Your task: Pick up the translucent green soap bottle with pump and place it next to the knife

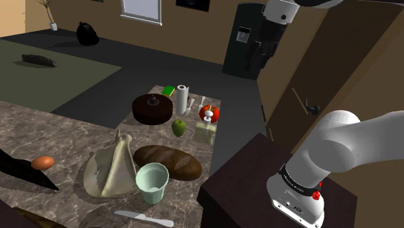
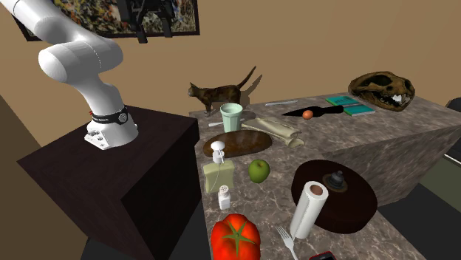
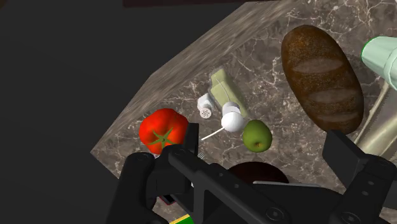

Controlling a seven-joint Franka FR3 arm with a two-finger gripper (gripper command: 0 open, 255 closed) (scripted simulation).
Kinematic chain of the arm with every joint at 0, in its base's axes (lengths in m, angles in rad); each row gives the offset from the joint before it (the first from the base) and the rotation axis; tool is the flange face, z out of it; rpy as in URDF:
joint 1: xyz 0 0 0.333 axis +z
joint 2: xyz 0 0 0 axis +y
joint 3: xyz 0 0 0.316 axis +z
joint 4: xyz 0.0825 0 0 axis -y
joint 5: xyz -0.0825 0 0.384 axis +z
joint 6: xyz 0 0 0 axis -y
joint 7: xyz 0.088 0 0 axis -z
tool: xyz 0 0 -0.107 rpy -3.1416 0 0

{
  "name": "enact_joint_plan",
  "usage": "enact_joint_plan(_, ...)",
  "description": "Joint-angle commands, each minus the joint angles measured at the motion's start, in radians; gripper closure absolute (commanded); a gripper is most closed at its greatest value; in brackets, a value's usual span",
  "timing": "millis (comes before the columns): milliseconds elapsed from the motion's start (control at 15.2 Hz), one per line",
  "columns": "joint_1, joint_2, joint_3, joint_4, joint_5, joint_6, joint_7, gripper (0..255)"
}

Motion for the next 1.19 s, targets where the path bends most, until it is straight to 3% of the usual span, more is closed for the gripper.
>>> enact_joint_plan(0, 0.000, 0.000, 0.000, 0.000, 0.000, 0.000, 0.000, 0)
enact_joint_plan(594, 0.008, 0.086, -0.073, -0.246, -0.016, 0.359, -0.092, 0)
enact_joint_plan(1122, 0.039, 0.323, -0.155, -0.362, 0.000, 0.732, -0.200, 0)
